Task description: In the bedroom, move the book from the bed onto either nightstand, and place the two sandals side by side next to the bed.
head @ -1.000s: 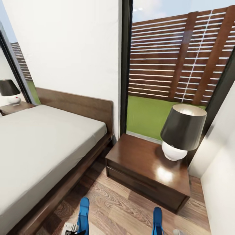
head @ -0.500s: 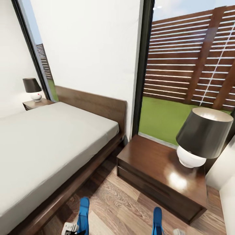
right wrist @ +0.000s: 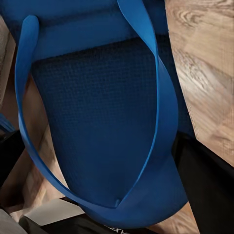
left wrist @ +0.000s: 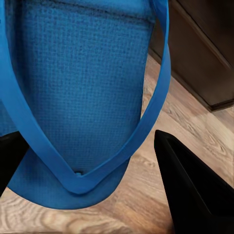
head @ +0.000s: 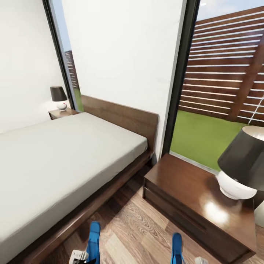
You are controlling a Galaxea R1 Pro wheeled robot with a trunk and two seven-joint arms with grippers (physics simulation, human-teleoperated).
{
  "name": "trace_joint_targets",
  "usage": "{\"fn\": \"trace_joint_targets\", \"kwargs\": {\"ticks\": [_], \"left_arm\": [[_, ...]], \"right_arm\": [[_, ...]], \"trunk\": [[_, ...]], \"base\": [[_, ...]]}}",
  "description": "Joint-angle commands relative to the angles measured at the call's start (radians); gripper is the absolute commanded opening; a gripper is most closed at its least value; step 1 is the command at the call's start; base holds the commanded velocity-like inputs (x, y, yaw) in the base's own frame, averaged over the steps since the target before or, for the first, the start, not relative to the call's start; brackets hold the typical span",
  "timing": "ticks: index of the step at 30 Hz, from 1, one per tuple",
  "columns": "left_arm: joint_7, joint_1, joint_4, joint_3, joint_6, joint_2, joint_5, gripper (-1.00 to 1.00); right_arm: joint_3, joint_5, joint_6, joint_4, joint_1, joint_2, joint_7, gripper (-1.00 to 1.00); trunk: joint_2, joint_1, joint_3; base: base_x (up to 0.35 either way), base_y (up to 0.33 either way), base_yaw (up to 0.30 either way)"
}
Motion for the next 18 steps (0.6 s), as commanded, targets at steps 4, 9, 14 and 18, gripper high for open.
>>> {"fn": "trace_joint_targets", "kwargs": {"ticks": [4,9,14,18], "left_arm": [[-0.001,-0.001,0.002,0.0,-0.004,0.0,0.003,-1.0],[-0.001,-0.001,0.002,0.0,-0.004,0.0,0.003,-1.0],[-0.001,-0.001,0.002,0.001,-0.004,0.0,0.003,-1.0],[-0.001,-0.001,0.002,0.001,-0.004,0.0,0.003,-1.0]], "right_arm": [[-0.008,0.005,0.009,-0.001,0.0,0.0,0.004,-1.0],[-0.008,0.005,0.009,-0.001,0.0,0.0,0.004,-1.0],[-0.008,0.005,0.009,-0.001,0.0,0.0,0.004,-1.0],[-0.008,0.005,0.009,-0.001,0.0,0.0,0.004,-1.0]], "trunk": [[0.0,0.0,-0.001],[0.0,0.0,-0.001],[0.0,0.0,-0.001],[0.0,0.0,-0.001]], "base": [[0.0,0.0,0.269],[0.0,0.0,0.269],[0.0,0.0,0.269],[0.0,0.0,0.269]]}}
